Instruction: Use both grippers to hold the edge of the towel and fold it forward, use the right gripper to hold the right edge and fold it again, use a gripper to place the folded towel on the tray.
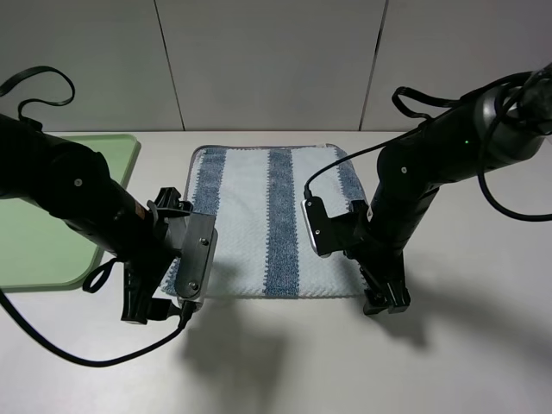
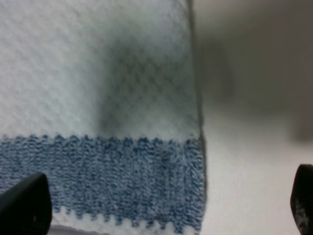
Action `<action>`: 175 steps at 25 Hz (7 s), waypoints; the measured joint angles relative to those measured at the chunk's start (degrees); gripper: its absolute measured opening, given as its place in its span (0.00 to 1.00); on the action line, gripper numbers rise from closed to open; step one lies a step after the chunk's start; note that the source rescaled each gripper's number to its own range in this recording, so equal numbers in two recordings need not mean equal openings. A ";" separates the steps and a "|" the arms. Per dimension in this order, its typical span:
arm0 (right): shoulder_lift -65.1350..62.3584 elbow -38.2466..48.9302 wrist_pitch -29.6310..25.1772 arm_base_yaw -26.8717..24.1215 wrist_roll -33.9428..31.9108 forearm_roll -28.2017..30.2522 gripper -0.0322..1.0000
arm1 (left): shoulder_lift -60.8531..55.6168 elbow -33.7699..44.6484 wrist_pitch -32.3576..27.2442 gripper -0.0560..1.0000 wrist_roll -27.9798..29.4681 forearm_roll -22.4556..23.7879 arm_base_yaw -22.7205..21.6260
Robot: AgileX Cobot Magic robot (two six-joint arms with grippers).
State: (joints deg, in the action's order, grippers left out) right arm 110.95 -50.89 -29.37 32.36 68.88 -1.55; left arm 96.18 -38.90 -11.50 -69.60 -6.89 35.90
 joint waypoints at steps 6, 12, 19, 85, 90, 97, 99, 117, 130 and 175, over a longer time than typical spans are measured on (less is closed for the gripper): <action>0.00 0.00 0.00 0.00 0.00 -0.02 1.00 | 0.00 0.00 2.28 0.97 0.00 0.72 0.00; 0.00 0.00 0.00 0.00 0.00 -0.46 1.00 | 1.56 0.00 2.67 0.97 0.00 0.84 0.00; 0.00 0.00 -0.06 0.00 0.05 -0.92 1.00 | 6.03 -1.04 4.23 0.96 0.00 0.90 0.00; -0.75 -0.14 -0.61 0.00 0.05 -4.92 0.03 | 9.17 -2.75 2.67 0.06 0.10 0.67 0.00; -2.84 0.00 -3.55 0.00 0.05 -5.00 0.03 | 6.60 -2.75 0.01 0.06 0.10 0.67 0.00; -6.80 0.18 -5.38 0.00 -0.53 -5.48 0.03 | 2.16 -2.69 -3.47 0.06 0.10 0.67 0.00; -7.95 0.18 -5.79 0.00 -0.90 -6.01 0.03 | 0.64 -2.69 -3.83 0.06 0.26 0.67 0.00; -13.33 0.18 -13.15 0.00 -2.24 -8.04 0.03 | -8.18 -2.69 -15.44 0.06 1.15 -4.71 0.00; -16.15 0.21 -15.87 0.00 -5.62 -9.68 0.03 | -8.61 -2.69 -20.91 0.06 6.66 -5.20 0.00; -16.15 -8.90 -16.55 0.05 -21.39 0.30 0.03 | -8.63 -11.76 -21.82 0.06 13.42 6.42 0.00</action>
State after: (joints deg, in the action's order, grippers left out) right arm 94.80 -59.79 -45.92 32.41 47.49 -1.25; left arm 87.55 -50.66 -33.32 -56.19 -0.47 35.90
